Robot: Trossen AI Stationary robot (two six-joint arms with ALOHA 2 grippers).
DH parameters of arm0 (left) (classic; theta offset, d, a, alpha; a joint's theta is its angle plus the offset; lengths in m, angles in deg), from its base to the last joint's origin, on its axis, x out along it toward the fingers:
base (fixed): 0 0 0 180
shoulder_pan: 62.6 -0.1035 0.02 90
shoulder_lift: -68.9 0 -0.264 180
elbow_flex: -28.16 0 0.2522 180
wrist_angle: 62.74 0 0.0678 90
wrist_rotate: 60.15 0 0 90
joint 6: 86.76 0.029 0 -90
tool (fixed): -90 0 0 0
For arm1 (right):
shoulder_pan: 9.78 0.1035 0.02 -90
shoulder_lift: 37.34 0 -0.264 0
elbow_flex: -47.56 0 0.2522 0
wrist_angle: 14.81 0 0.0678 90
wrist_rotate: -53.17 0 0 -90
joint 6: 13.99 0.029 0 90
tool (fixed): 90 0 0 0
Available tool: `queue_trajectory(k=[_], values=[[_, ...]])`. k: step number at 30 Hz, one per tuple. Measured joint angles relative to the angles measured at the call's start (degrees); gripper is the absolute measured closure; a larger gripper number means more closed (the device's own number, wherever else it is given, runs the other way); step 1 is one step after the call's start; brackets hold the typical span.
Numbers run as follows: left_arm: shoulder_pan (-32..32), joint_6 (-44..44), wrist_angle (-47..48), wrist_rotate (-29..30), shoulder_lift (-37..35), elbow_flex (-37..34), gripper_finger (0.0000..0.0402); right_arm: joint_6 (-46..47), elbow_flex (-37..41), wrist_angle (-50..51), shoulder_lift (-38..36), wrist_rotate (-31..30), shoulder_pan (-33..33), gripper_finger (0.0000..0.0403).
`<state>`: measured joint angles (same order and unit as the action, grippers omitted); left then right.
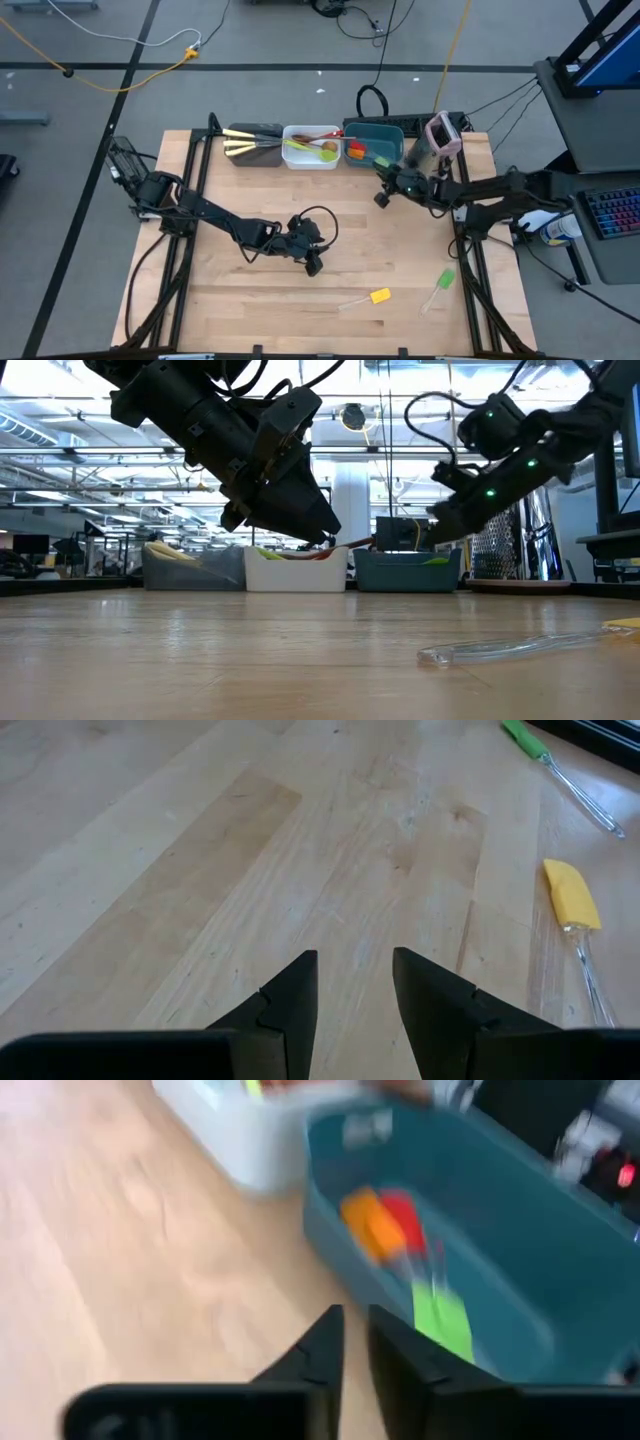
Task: Pick & Place Kitchen Items
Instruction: Put the right green spatula into the blue bin
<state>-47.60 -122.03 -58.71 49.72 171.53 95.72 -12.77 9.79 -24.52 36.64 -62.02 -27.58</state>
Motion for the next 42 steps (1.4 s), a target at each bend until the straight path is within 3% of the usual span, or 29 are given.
queue_trajectory(k=[3, 11, 19, 25, 42], values=[[0.0, 0.1, 0.0, 0.0, 0.0, 0.0, 0.0266, 3.9, 0.0, 7.9, -3.5, 0.0, -0.5, 0.0396], [0.0, 0.3, -0.5, 0.0, 0.0, 0.0, 0.0266, 9.0, 0.0, 10.5, -2.3, 7.4, -3.0, 0.0401], [-0.4, 1.1, -0.9, 0.0, 0.0, 0.0, 0.0266, 8.0, 0.0, 1.6, 3.6, -2.7, -5.0, 0.0402], [-1.2, 2.4, -0.9, -0.1, 0.0, 0.0, 0.0266, 7.1, 0.0, -3.6, 6.7, -6.2, -5.8, 0.0402], [-1.6, 2.0, -0.9, -0.3, 0.0, 0.0, 0.0266, 0.0, 0.0, -17.0, 12.2, -6.9, -5.8, 0.0402]])
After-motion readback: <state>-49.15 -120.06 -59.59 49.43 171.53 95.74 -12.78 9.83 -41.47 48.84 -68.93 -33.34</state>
